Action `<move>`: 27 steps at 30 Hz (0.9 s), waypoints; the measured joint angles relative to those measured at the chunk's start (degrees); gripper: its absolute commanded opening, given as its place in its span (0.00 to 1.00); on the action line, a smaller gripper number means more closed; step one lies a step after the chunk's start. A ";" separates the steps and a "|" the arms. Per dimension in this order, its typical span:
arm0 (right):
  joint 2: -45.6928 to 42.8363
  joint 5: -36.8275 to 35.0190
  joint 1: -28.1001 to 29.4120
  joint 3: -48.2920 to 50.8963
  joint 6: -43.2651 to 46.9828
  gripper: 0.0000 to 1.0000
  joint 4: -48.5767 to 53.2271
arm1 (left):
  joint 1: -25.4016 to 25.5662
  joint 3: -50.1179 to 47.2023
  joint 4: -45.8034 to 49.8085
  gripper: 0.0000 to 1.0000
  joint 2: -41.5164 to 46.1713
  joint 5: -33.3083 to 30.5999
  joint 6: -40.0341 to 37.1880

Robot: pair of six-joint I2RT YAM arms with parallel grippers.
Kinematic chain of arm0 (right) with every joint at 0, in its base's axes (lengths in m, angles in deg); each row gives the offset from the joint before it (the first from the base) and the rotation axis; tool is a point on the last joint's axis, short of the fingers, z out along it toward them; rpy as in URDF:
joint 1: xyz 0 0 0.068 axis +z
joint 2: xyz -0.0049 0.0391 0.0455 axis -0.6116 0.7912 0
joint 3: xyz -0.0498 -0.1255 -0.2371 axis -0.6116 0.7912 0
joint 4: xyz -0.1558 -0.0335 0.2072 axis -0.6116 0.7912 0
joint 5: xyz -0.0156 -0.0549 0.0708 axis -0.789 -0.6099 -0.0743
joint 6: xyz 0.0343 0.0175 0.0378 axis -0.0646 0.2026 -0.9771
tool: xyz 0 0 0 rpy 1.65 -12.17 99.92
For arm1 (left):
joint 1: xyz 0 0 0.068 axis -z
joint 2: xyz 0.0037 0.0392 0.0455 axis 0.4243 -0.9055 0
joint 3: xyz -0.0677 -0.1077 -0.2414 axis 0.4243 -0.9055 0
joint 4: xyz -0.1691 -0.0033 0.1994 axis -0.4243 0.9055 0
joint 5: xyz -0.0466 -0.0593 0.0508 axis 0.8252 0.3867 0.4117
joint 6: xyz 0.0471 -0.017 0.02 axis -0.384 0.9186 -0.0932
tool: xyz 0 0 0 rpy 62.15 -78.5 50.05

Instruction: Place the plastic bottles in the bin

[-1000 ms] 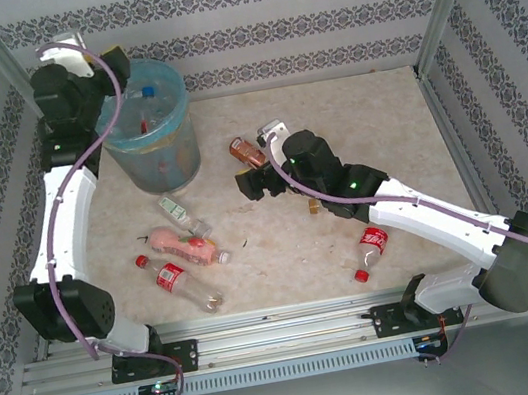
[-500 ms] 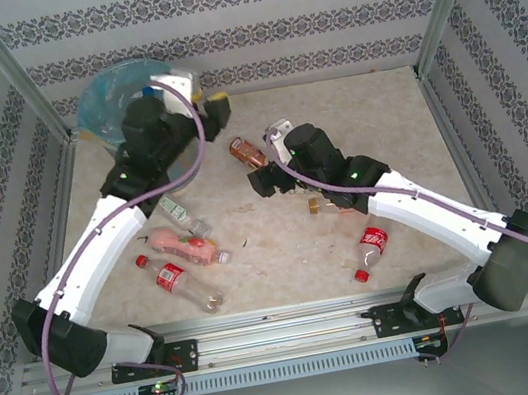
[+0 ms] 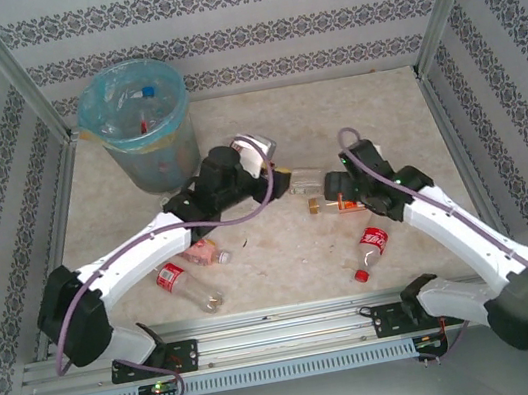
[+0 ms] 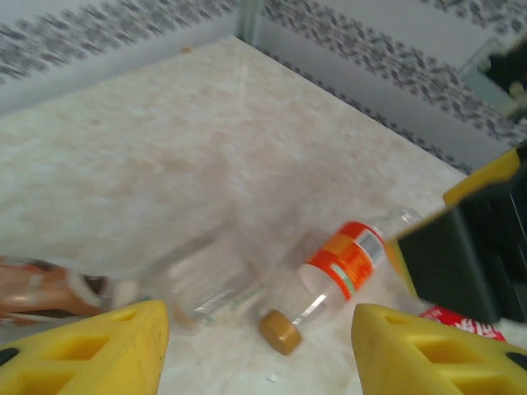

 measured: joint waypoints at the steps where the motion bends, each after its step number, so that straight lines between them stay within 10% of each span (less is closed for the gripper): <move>1: -1.03 -0.04 -1.97 1.33 -2.16 0.98 0.98 | 0.68 -0.33 -0.55 0.61 -0.98 0.50 0.26; 14: -7.21 5.25 -17.00 16.22 -12.35 0.96 3.08 | 3.54 0.87 -2.89 0.62 -5.38 1.81 0.87; 27: 2.86 13.35 -19.26 19.06 -11.02 0.93 -5.77 | 3.52 4.55 -3.23 0.63 -9.64 1.84 0.94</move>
